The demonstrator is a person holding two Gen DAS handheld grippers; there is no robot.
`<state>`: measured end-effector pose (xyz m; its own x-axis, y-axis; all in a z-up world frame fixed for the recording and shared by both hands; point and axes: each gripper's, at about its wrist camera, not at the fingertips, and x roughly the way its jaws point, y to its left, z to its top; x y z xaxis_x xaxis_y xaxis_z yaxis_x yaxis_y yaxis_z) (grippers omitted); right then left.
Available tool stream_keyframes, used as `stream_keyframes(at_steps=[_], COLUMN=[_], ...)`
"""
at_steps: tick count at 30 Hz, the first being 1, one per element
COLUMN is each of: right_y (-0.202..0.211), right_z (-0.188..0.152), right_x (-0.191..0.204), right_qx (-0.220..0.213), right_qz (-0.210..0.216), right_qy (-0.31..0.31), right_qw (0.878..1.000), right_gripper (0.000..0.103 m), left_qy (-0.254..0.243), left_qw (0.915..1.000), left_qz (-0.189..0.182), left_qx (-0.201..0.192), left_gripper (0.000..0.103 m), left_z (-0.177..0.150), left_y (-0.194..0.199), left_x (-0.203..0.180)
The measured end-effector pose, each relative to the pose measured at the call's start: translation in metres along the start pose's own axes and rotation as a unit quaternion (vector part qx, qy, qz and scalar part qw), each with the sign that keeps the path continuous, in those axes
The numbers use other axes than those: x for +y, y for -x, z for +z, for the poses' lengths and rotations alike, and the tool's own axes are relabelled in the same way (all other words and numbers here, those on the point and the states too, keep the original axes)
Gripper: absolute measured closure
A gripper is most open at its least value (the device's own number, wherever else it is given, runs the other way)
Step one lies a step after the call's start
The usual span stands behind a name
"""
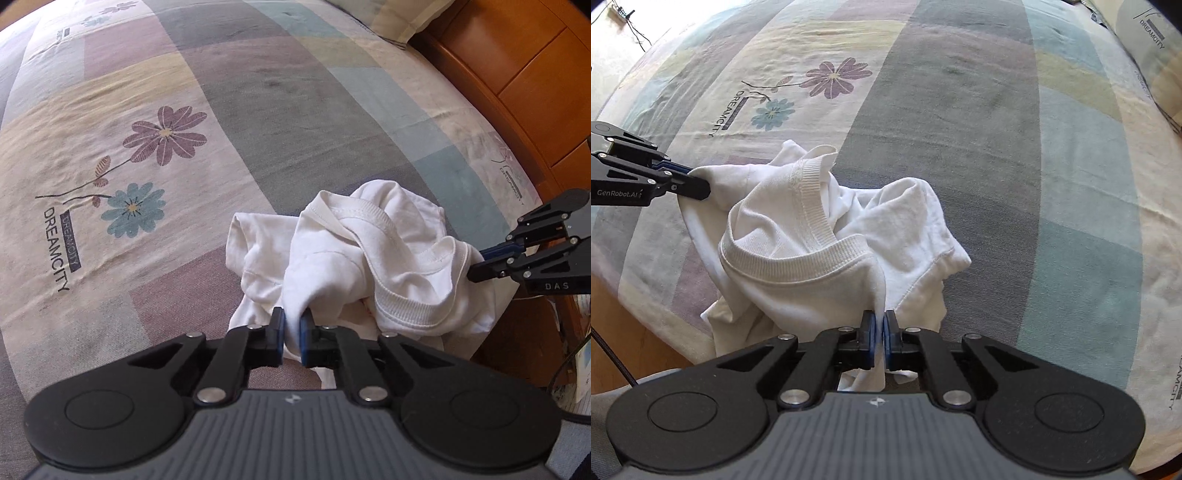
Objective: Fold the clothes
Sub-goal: 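Grasp the sweatshirt fabric with the right gripper while the left gripper grasps nearby fabric, then lift and shake the sweatshirt open with both grippers, then release it flat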
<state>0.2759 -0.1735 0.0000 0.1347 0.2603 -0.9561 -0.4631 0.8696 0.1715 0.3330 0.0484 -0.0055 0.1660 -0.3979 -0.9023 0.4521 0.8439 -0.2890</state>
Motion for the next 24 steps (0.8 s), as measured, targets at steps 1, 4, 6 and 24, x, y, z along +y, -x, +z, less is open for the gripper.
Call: stream_keyframes(at_steps=[1,4,6,24], right_y=[-0.002,-0.013,-0.021,0.012], right_z=[0.000,0.000,-0.004,0.058], right_x=[-0.001,0.002,0.001,-0.029], right_qx=[0.000,0.010,0.022,-0.062], right_qz=[0.010,0.037,0.049,-0.062], right_qy=[-0.001,0.007,0.017,0.084], right_qw=[1.000,0.999,0.998,0.993], right_gripper=[0.083,0.063,0.063,0.096], left_qy=[0.005,0.003,0.006,-0.001], left_qw=[0.9999,0.9995,0.9992,0.9899], left_qz=[-0.015,-0.030,-0.038,0.048], left_qx=[0.006,0.006,0.005,-0.133], left_gripper=[0.094,0.089,0.090,0.101], left_z=[-0.002,-0.007,-0.010,0.047], left_y=[-0.005,-0.016,-0.020,0.031], left_x=[0.003,0.006,0.008,0.029])
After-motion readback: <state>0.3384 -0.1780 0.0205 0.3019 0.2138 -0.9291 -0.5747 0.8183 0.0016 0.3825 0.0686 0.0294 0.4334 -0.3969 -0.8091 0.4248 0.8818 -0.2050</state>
